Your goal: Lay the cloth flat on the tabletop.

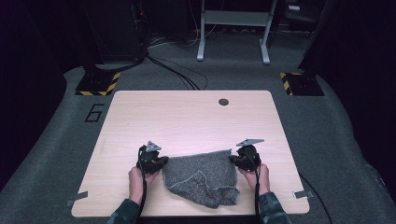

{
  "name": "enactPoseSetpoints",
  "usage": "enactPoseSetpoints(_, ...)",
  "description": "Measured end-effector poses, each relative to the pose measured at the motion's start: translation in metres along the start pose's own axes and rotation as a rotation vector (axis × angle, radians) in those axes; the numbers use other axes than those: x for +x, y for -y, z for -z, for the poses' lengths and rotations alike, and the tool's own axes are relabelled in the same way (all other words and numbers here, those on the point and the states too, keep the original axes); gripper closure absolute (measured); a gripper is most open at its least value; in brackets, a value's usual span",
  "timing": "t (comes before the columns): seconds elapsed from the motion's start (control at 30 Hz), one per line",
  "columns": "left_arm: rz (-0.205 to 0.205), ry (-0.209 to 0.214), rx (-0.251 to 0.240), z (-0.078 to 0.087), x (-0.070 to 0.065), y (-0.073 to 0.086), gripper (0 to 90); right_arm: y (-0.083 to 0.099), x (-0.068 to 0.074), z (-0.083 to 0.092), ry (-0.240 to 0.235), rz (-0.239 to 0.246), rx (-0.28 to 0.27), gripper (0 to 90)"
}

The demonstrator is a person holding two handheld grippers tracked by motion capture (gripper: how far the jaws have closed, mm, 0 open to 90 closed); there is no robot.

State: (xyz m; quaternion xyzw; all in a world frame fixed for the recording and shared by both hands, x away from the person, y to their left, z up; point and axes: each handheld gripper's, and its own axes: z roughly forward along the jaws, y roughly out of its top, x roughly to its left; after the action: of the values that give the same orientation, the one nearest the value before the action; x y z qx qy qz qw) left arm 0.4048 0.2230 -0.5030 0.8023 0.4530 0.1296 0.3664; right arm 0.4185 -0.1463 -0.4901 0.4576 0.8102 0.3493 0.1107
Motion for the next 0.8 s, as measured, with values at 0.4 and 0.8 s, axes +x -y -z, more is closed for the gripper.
enactPoseSetpoints(0.4, -0.002, -0.007, -0.012, -0.004, 0.018, -0.033, 89.0, -0.032, -0.013, -0.003, 0.030, 0.025, -0.016, 89.8)
enactPoseSetpoints(0.8, -0.255, -0.225, -0.322, 0.107, 0.018, -0.174, 88.9, -0.164, -0.003, 0.092, 0.156, 0.239, -0.366, 89.6)
